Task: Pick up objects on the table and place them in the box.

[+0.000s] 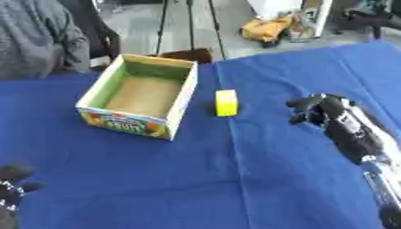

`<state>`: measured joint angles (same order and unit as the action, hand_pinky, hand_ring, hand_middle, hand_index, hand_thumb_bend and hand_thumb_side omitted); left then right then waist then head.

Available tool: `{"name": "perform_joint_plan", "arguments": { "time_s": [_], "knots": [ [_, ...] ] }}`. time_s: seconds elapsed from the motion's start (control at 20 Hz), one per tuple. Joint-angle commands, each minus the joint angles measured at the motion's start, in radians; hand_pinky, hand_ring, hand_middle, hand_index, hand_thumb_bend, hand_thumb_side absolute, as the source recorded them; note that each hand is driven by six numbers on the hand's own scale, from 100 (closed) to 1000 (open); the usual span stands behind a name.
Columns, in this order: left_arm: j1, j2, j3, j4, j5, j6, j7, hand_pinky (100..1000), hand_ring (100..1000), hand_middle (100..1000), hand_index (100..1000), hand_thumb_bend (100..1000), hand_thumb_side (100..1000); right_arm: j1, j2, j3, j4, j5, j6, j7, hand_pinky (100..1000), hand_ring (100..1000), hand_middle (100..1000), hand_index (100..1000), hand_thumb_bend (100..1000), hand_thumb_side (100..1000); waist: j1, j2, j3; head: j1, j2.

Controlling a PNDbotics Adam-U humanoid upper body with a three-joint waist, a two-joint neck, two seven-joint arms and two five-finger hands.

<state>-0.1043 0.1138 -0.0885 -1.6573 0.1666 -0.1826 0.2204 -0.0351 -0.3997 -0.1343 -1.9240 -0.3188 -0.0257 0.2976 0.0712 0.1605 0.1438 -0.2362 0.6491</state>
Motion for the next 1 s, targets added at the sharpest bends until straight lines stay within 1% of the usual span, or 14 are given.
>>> {"name": "perform_joint_plan", "arguments": {
  "time_s": [0.05,0.35,0.45,0.6,0.7,0.75,0.8,0.85,0.95,1.0],
  "knots": [
    [-0.012,0.016,-0.002,-0.018,0.0,0.04,0.0,548,704,550,670,125,1000,-0.008,-0.01,0.0,-0.023,-0.007,0.0,0.0,645,824,547,585,463,657,-0.004,-0.013,0.0,-0.001,-0.006],
    [-0.017,0.019,-0.01,-0.041,-0.011,0.151,-0.027,547,708,554,676,114,1000,-0.009,-0.009,0.0,-0.023,-0.007,0.0,0.0,645,824,546,585,462,657,-0.005,-0.012,0.0,-0.003,-0.006],
    [-0.018,0.019,-0.01,-0.049,-0.018,0.18,-0.038,546,708,554,677,113,1000,-0.009,-0.01,0.001,-0.023,-0.007,0.0,0.001,645,824,546,585,462,657,-0.006,-0.012,0.0,-0.004,-0.007],
    [-0.02,0.019,-0.009,-0.061,-0.021,0.2,-0.046,547,708,554,676,114,1000,-0.01,-0.011,0.001,-0.023,-0.007,0.0,0.001,645,824,546,585,460,657,-0.007,-0.012,0.0,-0.004,-0.008],
    [-0.021,0.02,-0.009,-0.067,-0.019,0.204,-0.049,547,708,554,676,114,1000,-0.015,-0.028,0.005,-0.025,-0.009,-0.004,0.005,646,826,546,585,457,652,-0.007,-0.012,-0.001,-0.003,-0.008],
    [-0.021,0.021,-0.01,-0.068,-0.018,0.205,-0.051,548,708,554,676,114,1000,-0.021,-0.047,0.007,-0.028,-0.011,-0.011,0.007,646,827,545,586,470,697,-0.008,-0.012,-0.001,-0.004,-0.007],
    [-0.022,0.023,-0.012,-0.07,-0.018,0.205,-0.053,548,708,555,676,114,1000,-0.03,-0.073,0.01,-0.031,-0.015,-0.021,0.009,647,828,547,588,454,692,-0.009,-0.013,-0.001,-0.005,-0.005],
    [-0.022,0.025,-0.013,-0.07,-0.017,0.205,-0.056,549,708,555,676,114,1000,-0.045,-0.109,0.013,-0.032,-0.022,-0.034,0.01,649,829,550,589,461,629,-0.012,-0.015,0.0,-0.007,-0.004],
    [-0.022,0.027,-0.016,-0.07,-0.016,0.204,-0.061,550,709,556,677,114,1000,-0.08,-0.181,0.019,-0.022,-0.039,-0.062,0.012,652,831,555,595,475,612,-0.015,-0.018,0.004,-0.009,-0.004],
    [-0.021,0.028,-0.018,-0.07,-0.015,0.202,-0.065,551,710,557,677,118,1000,-0.101,-0.216,0.024,-0.012,-0.046,-0.077,0.017,654,836,562,603,440,685,-0.016,-0.019,0.007,-0.009,-0.004]
  ]
}}
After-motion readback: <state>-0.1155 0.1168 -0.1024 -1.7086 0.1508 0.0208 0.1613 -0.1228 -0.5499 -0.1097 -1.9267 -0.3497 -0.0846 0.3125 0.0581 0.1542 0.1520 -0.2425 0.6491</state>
